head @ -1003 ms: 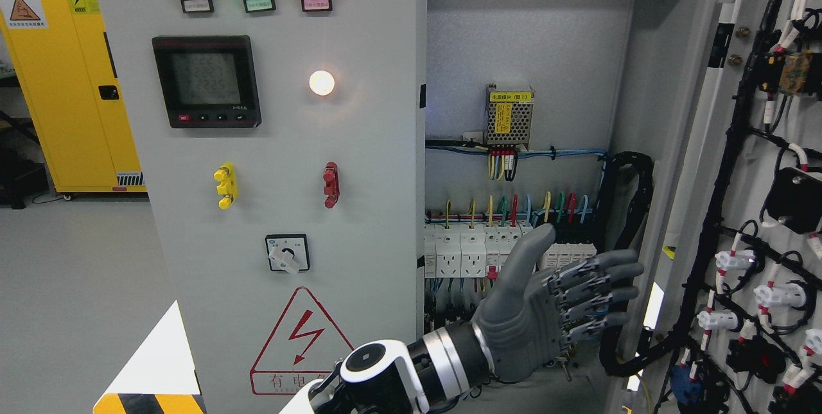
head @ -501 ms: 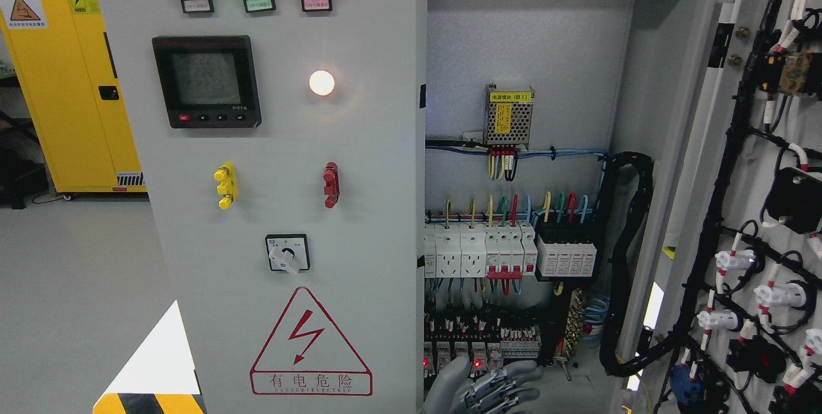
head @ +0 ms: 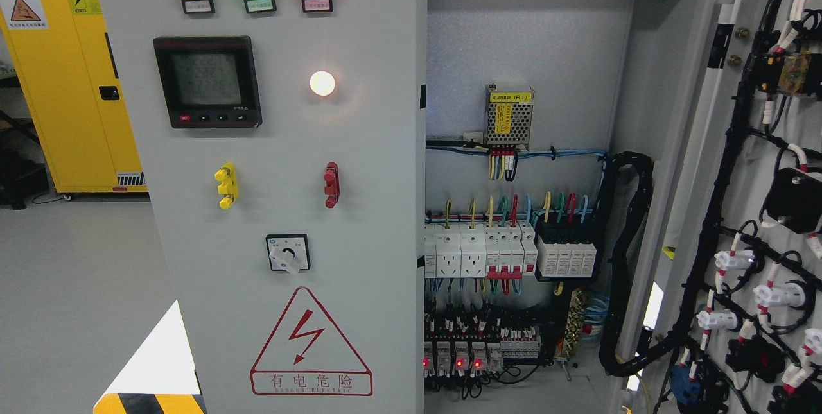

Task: Open door with both hands

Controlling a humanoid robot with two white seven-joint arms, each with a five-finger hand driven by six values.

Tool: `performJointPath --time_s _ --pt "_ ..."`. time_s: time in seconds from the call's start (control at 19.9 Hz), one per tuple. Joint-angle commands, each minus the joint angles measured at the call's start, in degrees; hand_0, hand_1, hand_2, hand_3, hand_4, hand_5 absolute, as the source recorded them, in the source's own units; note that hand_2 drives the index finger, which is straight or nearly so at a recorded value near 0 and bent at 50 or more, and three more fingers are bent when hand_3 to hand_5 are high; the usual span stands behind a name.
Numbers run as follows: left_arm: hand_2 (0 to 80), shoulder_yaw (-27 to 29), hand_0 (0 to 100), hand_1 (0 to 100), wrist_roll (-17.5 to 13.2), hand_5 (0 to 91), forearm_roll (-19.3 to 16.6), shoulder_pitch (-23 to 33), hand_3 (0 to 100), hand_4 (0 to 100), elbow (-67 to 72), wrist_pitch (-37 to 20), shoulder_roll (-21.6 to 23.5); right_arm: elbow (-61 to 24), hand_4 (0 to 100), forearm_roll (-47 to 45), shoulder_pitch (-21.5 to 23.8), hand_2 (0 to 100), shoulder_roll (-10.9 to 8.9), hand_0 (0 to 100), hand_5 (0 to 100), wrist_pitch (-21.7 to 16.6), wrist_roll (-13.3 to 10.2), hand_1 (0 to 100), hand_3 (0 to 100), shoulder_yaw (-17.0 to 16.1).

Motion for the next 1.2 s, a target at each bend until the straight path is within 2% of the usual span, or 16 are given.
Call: performJointPath --time_s 0.0,0.15,0.3,0.4,0.65,0.75,0.85,0.95,1.0,1.05,1.15 --pt "0.0 1.1 0 0 0.5 0.0 -3.9 3.8 2 0 37.6 -5.2 -3.4 -0.1 0 0.0 0.0 0 -0.06 22 0 0.0 0.0 0 0 0.0" --pt "0.0 10.0 0 0 0.4 0.0 -3.9 2.4 2 0 56.9 -5.5 -10.4 -0.1 0 0.0 0.0 0 -0.06 22 0 0.0 0.0 0 0 0.0" --pt "0.0 15.6 0 0 0.4 0.0 -3.9 0.3 2 0 67.7 -5.2 -13.2 -0.2 0 0.0 0.0 0 -0.06 22 0 0.0 0.0 0 0 0.0" --pt "0.0 15.6 0 0 0.3 0.0 -4.1 0.1 2 0 72.1 -4.1 -13.6 -0.2 0 0.0 0.0 0 -0.06 22 0 0.0 0.0 0 0 0.0" --pt "0.0 15.8 0 0 0.5 0.0 -5.2 0.6 2 0 81.4 9.8 -15.8 -0.2 0 0.0 0.0 0 0.03 22 0 0.0 0.0 0 0 0.0" --pt "0.0 15.9 0 0 1.1 0.0 -5.2 1.5 2 0 81.6 10.7 -15.6 -0.2 0 0.0 0.0 0 0.03 22 0 0.0 0.0 0 0 0.0" --pt "0.0 15.9 0 0 4.1 0.0 -5.0 3.7 2 0 81.6 10.7 -15.5 -0.3 0 0.0 0.0 0 0.21 22 0 0.0 0.0 0 0 -0.2" --pt "0.0 16.0 0 0 10.5 0.0 -4.7 4.1 2 0 81.6 10.9 -15.5 -0.3 0 0.0 0.0 0 0.12 22 0 0.0 0.0 0 0 -0.4" --pt "0.0 16.2 0 0 12.6 0.0 -4.7 4.2 2 0 81.6 10.9 -15.6 -0.3 0 0.0 0.0 0 0.12 22 0 0.0 0.0 0 0 -0.4" --pt "0.0 16.9 0 0 13.5 0.0 -4.7 4.2 2 0 81.6 11.0 -15.7 -0.3 0 0.1 0.0 0 0.12 22 0 0.0 0.0 0 0 -0.4" --pt "0.0 18.3 0 0 13.4 0.0 -4.8 4.2 2 0 81.5 11.1 -15.8 -0.3 0 0.1 0.0 0 0.12 22 0 0.0 -0.1 0 0 -0.4"
